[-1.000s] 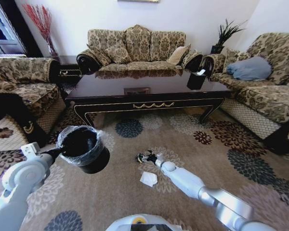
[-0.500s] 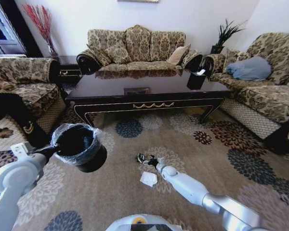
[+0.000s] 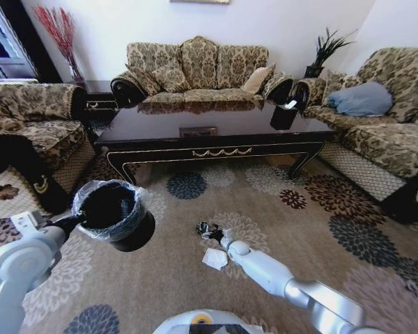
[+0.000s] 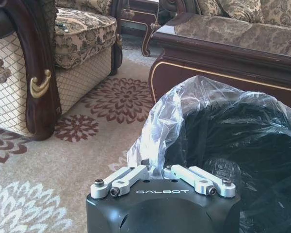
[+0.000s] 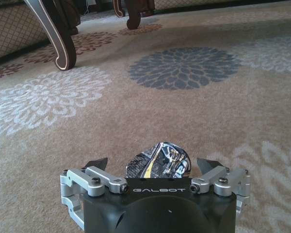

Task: Move to the front of the table and pick up the trash from the floor, then place it into the trash bin.

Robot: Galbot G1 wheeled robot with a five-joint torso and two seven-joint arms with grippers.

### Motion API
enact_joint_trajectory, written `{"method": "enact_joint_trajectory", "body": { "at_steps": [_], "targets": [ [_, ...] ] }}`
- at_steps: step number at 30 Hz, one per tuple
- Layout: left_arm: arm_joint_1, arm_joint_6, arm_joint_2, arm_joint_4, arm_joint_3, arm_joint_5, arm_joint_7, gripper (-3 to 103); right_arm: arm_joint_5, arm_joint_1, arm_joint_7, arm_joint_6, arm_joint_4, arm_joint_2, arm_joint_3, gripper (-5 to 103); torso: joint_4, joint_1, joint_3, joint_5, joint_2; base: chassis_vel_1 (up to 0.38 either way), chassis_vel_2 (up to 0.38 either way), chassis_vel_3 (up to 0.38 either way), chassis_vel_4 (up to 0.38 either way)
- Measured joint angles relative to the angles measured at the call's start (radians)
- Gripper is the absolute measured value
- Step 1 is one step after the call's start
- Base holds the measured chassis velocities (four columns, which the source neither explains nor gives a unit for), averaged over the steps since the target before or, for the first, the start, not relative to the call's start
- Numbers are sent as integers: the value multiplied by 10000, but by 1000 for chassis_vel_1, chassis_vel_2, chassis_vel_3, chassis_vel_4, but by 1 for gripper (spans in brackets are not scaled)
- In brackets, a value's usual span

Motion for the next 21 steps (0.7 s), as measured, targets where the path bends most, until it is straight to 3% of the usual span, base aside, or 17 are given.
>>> {"method": "enact_joint_trajectory", "body": {
  "at_steps": [17, 21],
  "targets": [
    [152, -8, -79, -66, -133, 36, 12, 4, 982, 68, 212, -475, -816, 530, 166, 100, 0, 0, 0, 0, -3, 0, 0, 0, 0],
    [183, -13, -81, -60, -138, 44, 14, 4, 958, 116, 40, -484, -1005, 621, 163, 95, -2, 0, 0, 0, -3, 0, 0, 0, 0]
  ]
}}
